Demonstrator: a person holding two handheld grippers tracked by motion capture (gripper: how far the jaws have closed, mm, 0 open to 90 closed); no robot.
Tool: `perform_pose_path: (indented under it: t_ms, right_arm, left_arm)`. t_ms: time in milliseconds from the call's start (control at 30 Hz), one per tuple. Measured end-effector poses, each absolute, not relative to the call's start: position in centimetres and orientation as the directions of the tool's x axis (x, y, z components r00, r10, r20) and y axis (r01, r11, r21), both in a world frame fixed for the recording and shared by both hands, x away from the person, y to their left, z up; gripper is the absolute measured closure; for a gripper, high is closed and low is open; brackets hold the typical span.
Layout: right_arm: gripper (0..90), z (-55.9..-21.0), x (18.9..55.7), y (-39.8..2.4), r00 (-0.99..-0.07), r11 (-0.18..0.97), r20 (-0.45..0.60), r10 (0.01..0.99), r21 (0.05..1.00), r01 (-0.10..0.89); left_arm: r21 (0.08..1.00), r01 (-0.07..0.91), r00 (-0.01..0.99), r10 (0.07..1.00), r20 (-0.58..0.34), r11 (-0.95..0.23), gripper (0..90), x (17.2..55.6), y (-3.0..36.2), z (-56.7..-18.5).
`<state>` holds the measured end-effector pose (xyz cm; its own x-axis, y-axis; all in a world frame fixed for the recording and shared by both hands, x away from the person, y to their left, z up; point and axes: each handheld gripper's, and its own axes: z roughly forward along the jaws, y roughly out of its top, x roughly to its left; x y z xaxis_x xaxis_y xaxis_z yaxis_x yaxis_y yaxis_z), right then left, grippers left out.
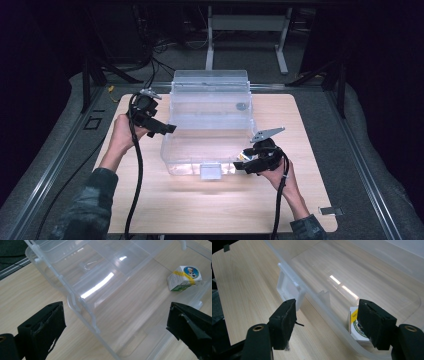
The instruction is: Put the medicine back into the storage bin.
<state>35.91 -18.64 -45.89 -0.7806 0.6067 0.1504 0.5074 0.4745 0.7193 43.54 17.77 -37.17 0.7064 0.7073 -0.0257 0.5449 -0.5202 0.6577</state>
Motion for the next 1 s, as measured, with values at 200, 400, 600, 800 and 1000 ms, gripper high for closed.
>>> perform_pose_path:
  t_ms: [200,400,600,800,1000]
  right_arm:
    - [33.2,-45.9,35.9,-19.0,-0.772,0.454,0.159,0.615,0.729,0.512]
    - [34.9,-46.3,35.8,-18.8,-0.769,0.455,0.161,0.619,0.725,0.517]
    - [35.9,-46.7,35.8,-18.6,-0.769,0.457,0.159,0.62,0.723,0.518]
    - [37.0,-47.0,36.1,-18.4,-0.774,0.455,0.176,0.609,0.721,0.522]
    - [38.2,-47.1,36.1,-18.2,-0.771,0.459,0.168,0.614,0.718,0.523]
  left_arm:
    - [0.636,0.525,0.722,0.691,0.019,-0.566,1.3,45.4,15.2,-37.0]
    - [0.641,0.51,0.736,0.677,0.02,-0.573,0.3,47.2,13.5,-36.9]
    - [0.633,0.514,0.736,0.677,0.022,-0.579,0.6,48.9,12.9,-36.6]
    - [0.65,0.514,0.732,0.681,0.009,-0.56,0.2,50.0,12.3,-36.2]
    - [0.636,0.519,0.725,0.688,0.025,-0.571,1.3,51.0,11.1,-36.5]
